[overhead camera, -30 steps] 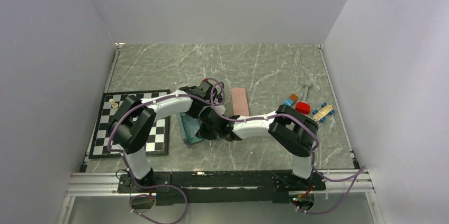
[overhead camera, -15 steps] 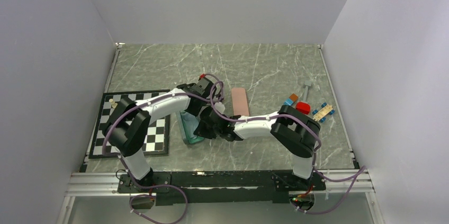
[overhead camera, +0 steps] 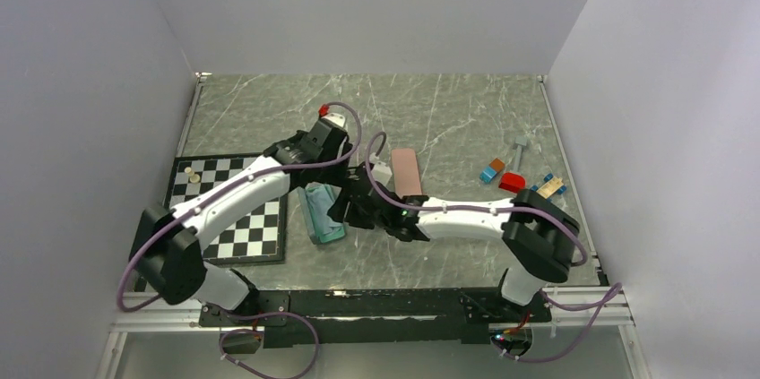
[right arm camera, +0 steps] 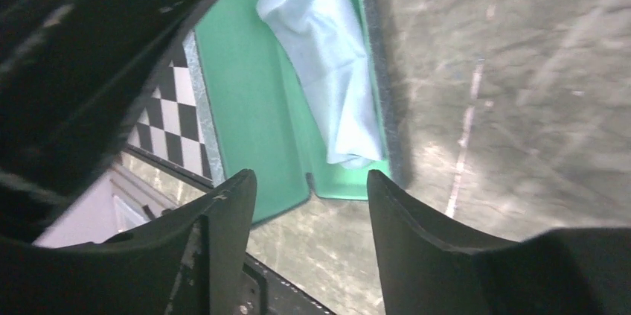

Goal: Organize the sunglasses
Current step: Adjust the opened sunglasses case at the center of the board.

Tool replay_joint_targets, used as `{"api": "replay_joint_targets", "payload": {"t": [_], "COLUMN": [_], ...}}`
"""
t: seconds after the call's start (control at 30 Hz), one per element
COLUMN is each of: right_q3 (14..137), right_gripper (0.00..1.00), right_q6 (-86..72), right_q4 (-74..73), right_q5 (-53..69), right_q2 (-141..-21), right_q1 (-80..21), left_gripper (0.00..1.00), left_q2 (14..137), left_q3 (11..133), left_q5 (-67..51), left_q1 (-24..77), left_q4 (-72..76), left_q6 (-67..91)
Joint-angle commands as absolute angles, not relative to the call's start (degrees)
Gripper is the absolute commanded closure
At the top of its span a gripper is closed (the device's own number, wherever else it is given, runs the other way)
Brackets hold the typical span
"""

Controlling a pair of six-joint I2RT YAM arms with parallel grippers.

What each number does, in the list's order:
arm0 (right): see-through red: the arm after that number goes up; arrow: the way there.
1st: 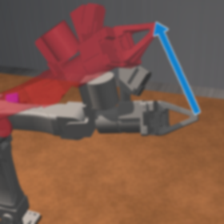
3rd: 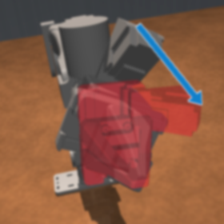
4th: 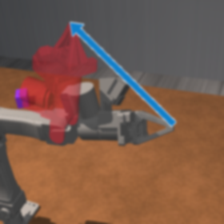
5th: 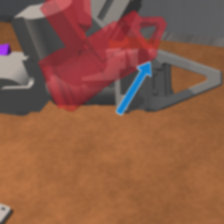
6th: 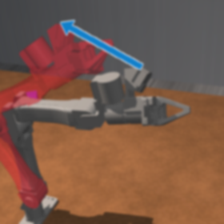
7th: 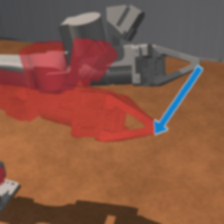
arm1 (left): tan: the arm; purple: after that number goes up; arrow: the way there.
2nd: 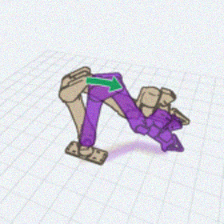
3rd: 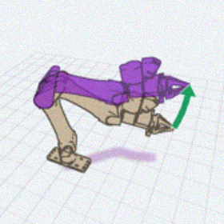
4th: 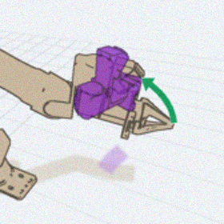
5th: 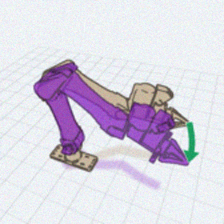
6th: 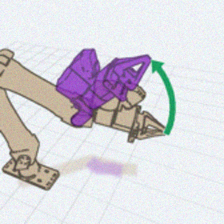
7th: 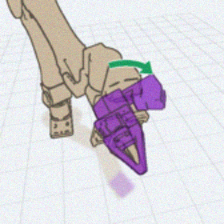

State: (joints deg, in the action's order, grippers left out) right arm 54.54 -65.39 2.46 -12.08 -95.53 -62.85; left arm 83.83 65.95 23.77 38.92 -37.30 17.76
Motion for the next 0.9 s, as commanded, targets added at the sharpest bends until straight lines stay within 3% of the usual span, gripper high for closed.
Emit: {"api": "replay_joint_targets", "payload": {"t": [0.0, 0.07, 0.17, 0.27, 0.47, 0.67, 0.87], "right_q3": [51.36, 49.52, 46.48, 43.47, 38.79, 36.04, 35.66], "right_gripper": [0.34, 0.24, 0.01, 0.00, 0.00, 0.00, 0.00], "right_q6": [-61.31, -59.49, -59.63, -62.29, -65.15, -67.43, -69.20], "right_q4": [-1.39, -2.73, -8.47, -15.18, -22.49, -24.73, -28.12], "right_q5": [-19.43, -21.83, -29.31, -38.04, -46.96, -48.79, -50.52], "right_q2": [-88.05, -85.05, -80.17, -75.27, -66.39, -61.92, -60.77], "right_q1": [-62.80, -62.75, -62.67, -62.65, -62.62, -62.49, -62.40], "left_gripper": [0.19, 0.28, 0.44, 0.56, 0.97, 1.00, 1.00], "left_q2": [76.22, 73.58, 71.24, 70.57, 74.70, 81.83, 86.57], "left_q3": [62.95, 60.31, 57.37, 55.40, 54.23, 56.98, 56.77], "left_q5": [18.30, 15.75, 10.95, 7.58, 5.80, 13.23, 12.56], "left_q1": [39.09, 39.03, 39.08, 39.06, 40.01, 40.97, 43.15], "left_q4": [-36.68, -35.61, -35.24, -34.57, -33.54, -40.86, -39.73], "left_q6": [24.16, 25.96, 27.14, 27.99, 29.63, 33.01, 34.21]}}
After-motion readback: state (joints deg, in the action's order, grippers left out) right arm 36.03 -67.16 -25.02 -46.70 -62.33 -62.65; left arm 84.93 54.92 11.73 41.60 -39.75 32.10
